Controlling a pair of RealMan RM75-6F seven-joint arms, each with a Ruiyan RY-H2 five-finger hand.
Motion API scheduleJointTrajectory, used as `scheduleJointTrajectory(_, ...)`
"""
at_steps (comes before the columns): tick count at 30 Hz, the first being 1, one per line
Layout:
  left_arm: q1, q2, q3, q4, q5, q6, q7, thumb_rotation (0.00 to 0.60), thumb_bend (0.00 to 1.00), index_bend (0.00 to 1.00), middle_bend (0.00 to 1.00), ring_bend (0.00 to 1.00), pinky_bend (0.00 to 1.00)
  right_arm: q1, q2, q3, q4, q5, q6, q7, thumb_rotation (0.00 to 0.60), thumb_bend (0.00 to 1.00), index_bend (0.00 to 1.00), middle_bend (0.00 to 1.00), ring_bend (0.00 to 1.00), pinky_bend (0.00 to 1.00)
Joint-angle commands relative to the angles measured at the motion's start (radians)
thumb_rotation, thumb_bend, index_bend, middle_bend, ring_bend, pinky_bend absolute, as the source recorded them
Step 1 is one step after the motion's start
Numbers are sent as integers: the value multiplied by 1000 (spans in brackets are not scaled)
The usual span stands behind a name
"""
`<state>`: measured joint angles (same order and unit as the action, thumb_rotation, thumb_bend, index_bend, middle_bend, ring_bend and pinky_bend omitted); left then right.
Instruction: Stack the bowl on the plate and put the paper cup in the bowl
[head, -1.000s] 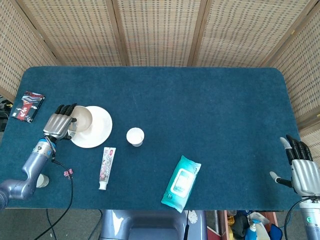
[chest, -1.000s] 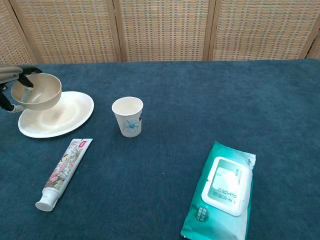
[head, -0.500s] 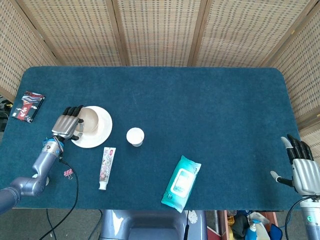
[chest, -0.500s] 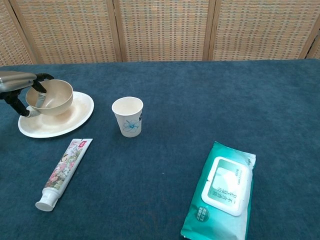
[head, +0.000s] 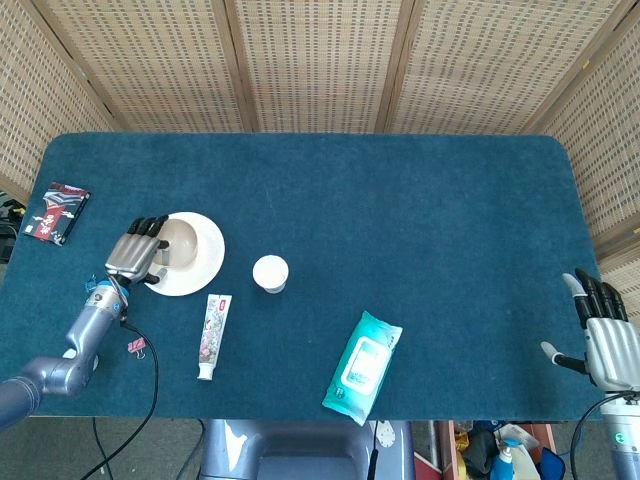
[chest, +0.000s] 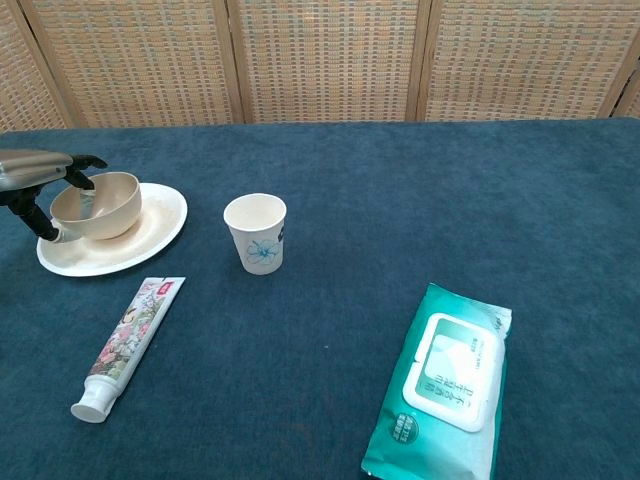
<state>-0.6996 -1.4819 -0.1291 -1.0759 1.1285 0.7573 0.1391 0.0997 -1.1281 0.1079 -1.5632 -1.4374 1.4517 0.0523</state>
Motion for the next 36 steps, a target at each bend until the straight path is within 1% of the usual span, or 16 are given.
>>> scheduleJointTrajectory(1, 1, 0, -3, -3, -3, 1, -4, 600, 201, 392, 0, 0, 0, 1, 0, 0, 0, -1, 0, 0, 600, 146, 2, 0, 0, 0)
scheduleJointTrajectory(3, 2, 5, -6, -11, 0, 6, -9, 600, 179, 352, 0, 0, 0, 1, -1, -1, 0, -3, 1, 0, 600, 146, 2, 0, 0, 0)
scheduleJointTrajectory(6, 5, 24, -12, -39, 13, 22, -23, 600, 166, 325, 0, 0, 0, 0, 0, 0, 0, -2, 2, 2, 600, 146, 3, 0, 0, 0)
scheduleJointTrajectory(11, 11, 96, -36, -139, 57, 82, -61, 600, 165, 347, 0, 0, 0, -1, 2, 0, 0, -3, 3, 7, 600, 146, 3, 0, 0, 0)
scheduleJointTrajectory(14, 14, 147, -52, -206, 82, 115, -79, 600, 165, 360, 0, 0, 0, -1, 3, -1, -1, -5, 4, 6, 600, 146, 3, 0, 0, 0)
scheduleJointTrajectory(17, 14, 242, -71, -334, 130, 163, -75, 600, 165, 359, 0, 0, 0, -3, 3, -2, -4, -9, 10, 6, 600, 146, 3, 0, 0, 0)
scheduleJointTrajectory(21, 8, 293, -73, -417, 138, 169, -37, 600, 165, 359, 0, 0, 0, -3, 4, -3, -7, -11, 10, 3, 600, 146, 3, 0, 0, 0)
scheduleJointTrajectory(24, 2, 303, -74, -448, 138, 169, -16, 600, 174, 359, 0, 0, 0, -4, 4, -3, -9, -13, 13, 2, 600, 146, 3, 0, 0, 0)
scheduleJointTrajectory(28, -20, 288, -63, -504, 150, 159, 39, 600, 191, 359, 0, 0, 0, -5, 6, -4, -10, -13, 13, 3, 600, 146, 3, 0, 0, 0)
scheduleJointTrajectory(32, -40, 252, -49, -530, 146, 147, 92, 600, 199, 375, 0, 0, 0, -6, 8, -2, -9, -10, 14, 8, 600, 146, 3, 0, 0, 0)
scheduleJointTrajectory(36, -60, 205, -29, -539, 138, 132, 152, 600, 246, 396, 0, 0, 0, -7, 9, -1, -6, -7, 14, 17, 600, 146, 2, 0, 0, 0)
